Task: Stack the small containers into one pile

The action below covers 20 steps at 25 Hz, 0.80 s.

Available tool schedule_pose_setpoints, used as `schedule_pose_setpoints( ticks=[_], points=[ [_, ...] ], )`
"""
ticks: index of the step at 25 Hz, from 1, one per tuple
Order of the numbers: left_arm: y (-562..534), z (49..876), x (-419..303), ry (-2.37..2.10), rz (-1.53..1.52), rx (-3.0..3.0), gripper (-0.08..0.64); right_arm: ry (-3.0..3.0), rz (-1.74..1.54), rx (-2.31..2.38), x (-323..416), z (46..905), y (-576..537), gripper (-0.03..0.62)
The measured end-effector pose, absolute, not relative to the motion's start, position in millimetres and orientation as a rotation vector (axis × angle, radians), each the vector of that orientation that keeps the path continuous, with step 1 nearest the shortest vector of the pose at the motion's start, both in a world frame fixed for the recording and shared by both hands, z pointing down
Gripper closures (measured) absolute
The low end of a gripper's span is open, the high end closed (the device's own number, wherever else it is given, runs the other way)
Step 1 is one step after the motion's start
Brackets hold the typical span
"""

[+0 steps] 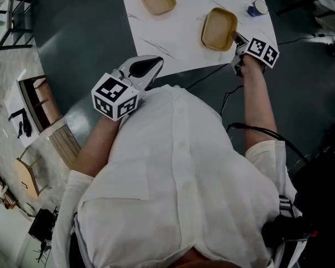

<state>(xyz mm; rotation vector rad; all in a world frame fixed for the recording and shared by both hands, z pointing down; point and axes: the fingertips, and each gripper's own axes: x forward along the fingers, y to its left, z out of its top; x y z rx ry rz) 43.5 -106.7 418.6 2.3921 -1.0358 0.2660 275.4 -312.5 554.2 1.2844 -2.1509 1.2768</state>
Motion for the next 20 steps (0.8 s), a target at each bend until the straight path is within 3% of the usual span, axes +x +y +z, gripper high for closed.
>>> schedule_pose_setpoints(
  ticks=[20],
  points=[
    [-107.5,417.3,32.7,-1.035,0.258,2.382,0.552,-2.039,1.302,1.316,281.2,580.8,-309.3,0.577]
  ],
)
